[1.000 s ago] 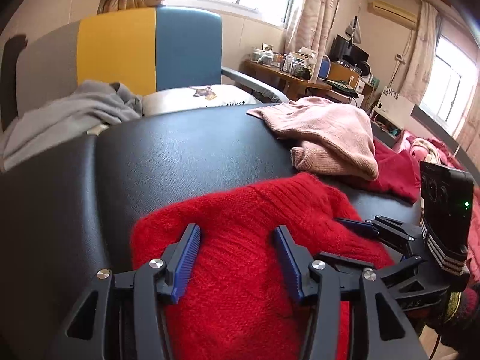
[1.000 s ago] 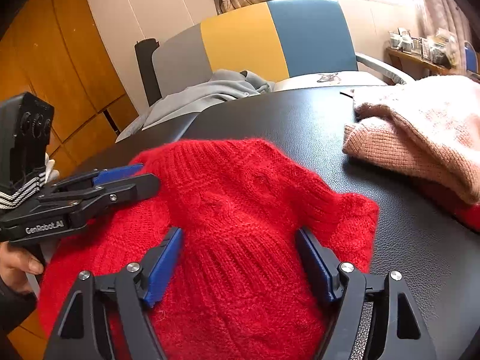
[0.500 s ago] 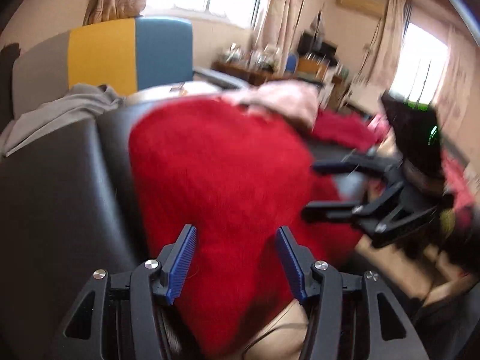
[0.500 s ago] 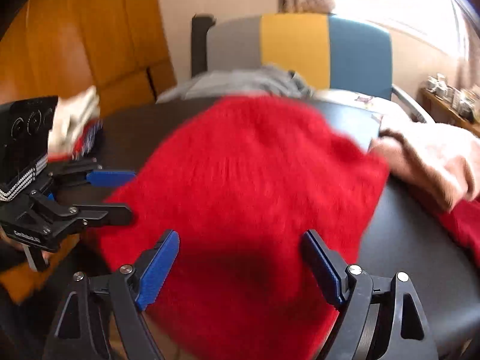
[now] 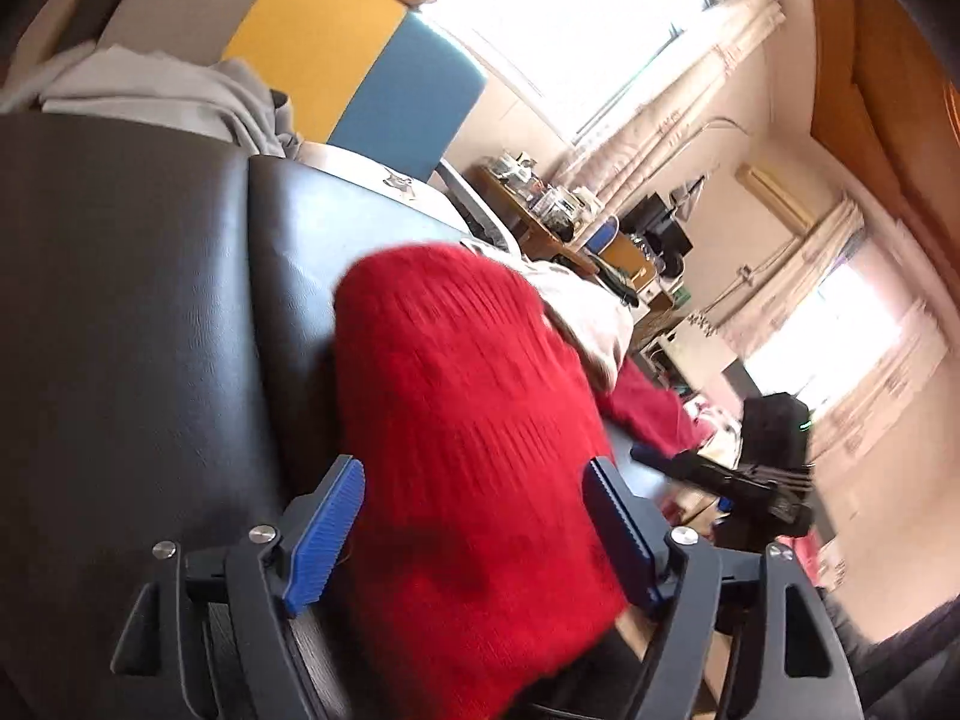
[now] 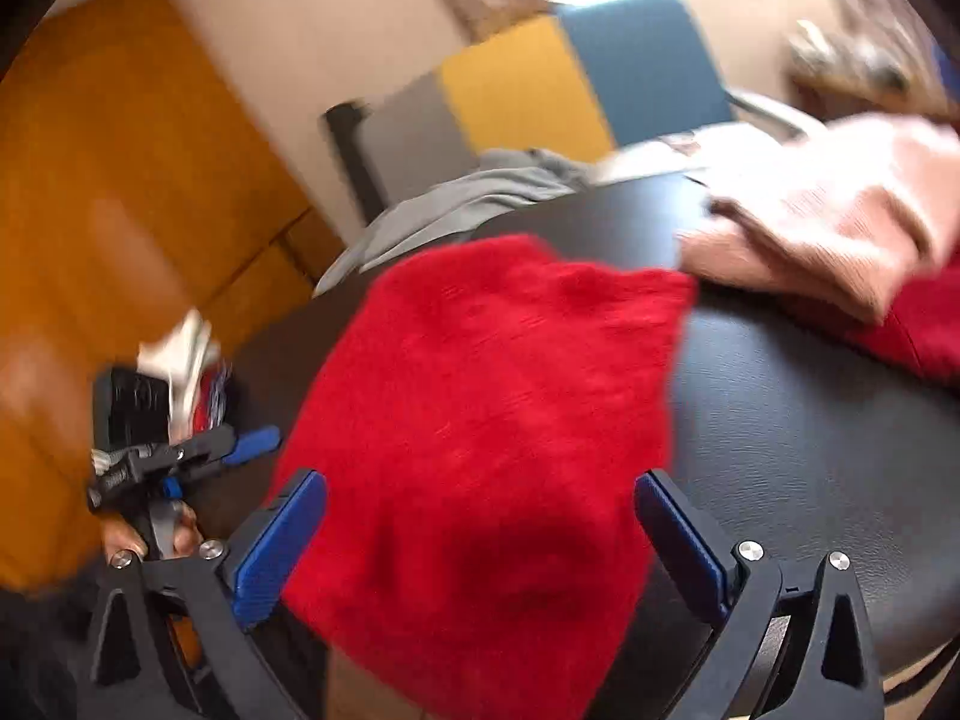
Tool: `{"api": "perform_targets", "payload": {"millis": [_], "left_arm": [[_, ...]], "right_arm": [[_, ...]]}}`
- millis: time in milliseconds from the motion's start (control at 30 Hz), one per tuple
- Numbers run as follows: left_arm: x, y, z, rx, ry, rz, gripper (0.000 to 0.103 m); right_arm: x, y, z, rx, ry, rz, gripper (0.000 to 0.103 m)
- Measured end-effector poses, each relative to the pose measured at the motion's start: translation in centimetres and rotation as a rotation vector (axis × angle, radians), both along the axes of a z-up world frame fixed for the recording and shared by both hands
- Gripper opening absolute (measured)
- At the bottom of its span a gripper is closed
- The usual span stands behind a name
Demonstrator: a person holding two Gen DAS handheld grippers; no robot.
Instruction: Fold clothes
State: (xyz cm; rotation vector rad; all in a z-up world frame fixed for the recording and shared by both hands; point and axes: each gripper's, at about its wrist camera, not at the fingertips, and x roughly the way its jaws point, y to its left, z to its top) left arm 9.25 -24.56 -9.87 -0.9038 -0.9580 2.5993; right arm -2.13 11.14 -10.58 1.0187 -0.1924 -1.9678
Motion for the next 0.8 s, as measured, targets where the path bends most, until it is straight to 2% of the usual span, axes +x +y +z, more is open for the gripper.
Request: {"api": "perform_targets", "payload": {"millis": [167, 333, 467, 533, 567, 600, 633, 667, 733, 800], "left_arm": [[-3.6, -0.7, -1.6, 0.048, -0.031, -0.084, 0.080], [-6.1, -0.3, -4.3, 0.069, -0.080, -0.148, 0.084], [-7.2, 0.9, -4.7, 0.024, -0.040, -0.197, 0.089], [-7.5, 1.3, -4.7, 0.025, -0.049, -0.187, 0.090], [-7.4, 1.3, -4.6, 0.037, -0.053, -0.178, 0.085], [-7.3, 1.4, -4.6, 0.050, -0.057, -0.168, 0.069], [-7.2, 1.4, -4.6, 0.062, -0.061, -0.159, 0.063], [-6.6, 1.2, -4.6, 0.083, -0.055, -0.136, 0.053], [-5.1, 0.4, -4.3, 0.109, -0.037, -0.088, 0.048], [-2.6, -0.5, -3.6, 0.108, -0.014, -0.038, 0.047]], "right_arm": [[-4.1, -0.3, -3.3, -0.022, -0.162, 0.018, 0.103], [-5.6, -2.9, -4.8, -0.049, -0.224, 0.108, 0.103], [-6.7, -3.8, -5.2, -0.079, -0.276, 0.147, 0.103], [-7.1, -4.2, -5.3, -0.075, -0.295, 0.159, 0.103], [-7.3, -4.5, -5.4, -0.072, -0.304, 0.166, 0.103], [-6.7, -5.0, -5.3, -0.050, -0.286, 0.181, 0.096], [-6.2, -5.5, -5.2, -0.029, -0.268, 0.196, 0.070], [-5.4, -6.3, -5.3, -0.012, -0.259, 0.210, 0.063], [-4.3, -7.7, -5.4, -0.006, -0.258, 0.229, 0.054], [-3.3, -9.3, -5.1, -0.021, -0.264, 0.257, 0.052]]}}
